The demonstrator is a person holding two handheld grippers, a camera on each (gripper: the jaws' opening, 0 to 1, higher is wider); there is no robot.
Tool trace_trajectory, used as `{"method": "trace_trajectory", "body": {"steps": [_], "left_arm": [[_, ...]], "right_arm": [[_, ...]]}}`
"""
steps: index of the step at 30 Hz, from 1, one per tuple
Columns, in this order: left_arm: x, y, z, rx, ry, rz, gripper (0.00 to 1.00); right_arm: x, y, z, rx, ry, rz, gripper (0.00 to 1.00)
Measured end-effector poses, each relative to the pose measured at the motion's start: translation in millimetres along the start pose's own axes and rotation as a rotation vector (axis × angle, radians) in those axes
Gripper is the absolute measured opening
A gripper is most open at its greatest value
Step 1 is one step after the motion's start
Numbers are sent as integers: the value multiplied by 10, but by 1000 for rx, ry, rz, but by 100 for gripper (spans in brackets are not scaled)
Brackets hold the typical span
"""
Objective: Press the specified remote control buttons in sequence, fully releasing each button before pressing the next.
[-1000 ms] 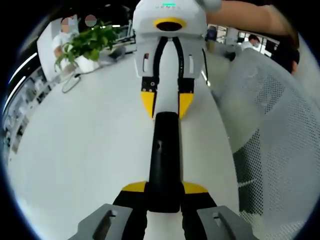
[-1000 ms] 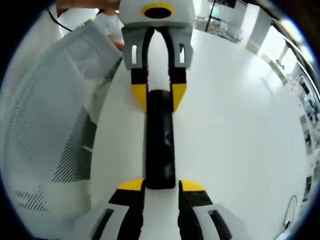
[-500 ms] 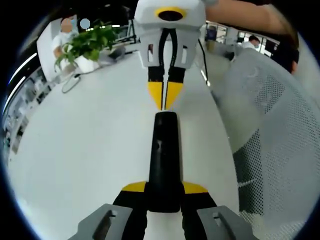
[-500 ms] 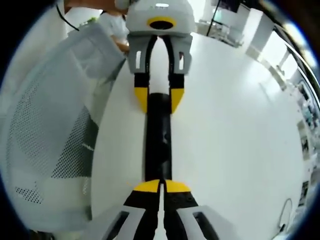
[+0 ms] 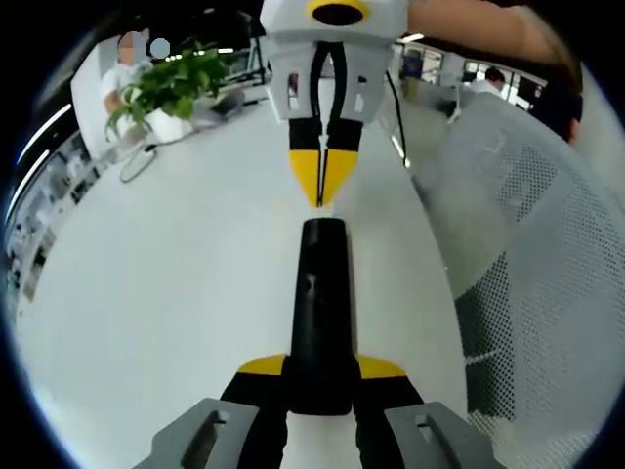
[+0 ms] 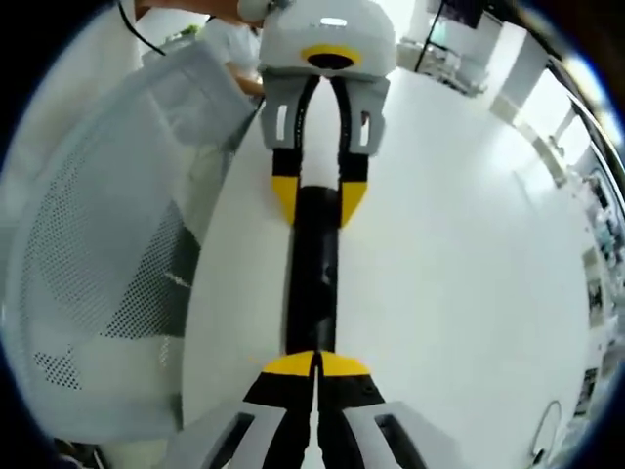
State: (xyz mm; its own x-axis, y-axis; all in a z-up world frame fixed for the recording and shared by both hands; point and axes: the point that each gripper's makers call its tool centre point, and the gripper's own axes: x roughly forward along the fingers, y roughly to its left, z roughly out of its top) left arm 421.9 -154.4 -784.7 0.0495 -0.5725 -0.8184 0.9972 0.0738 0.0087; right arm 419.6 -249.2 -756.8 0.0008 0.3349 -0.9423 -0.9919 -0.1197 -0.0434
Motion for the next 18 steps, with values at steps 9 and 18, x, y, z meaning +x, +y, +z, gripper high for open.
{"method": "trace_trajectory", "body": {"steps": [9,18], "left_arm": [[4,3,-4,-2,0,4,24],[-3,-9,1,-7,-2,7,24]], "right_arm": [[42,36,-27,-24,83,42,0],[101,28,-35,-35,124,62,0]]}}
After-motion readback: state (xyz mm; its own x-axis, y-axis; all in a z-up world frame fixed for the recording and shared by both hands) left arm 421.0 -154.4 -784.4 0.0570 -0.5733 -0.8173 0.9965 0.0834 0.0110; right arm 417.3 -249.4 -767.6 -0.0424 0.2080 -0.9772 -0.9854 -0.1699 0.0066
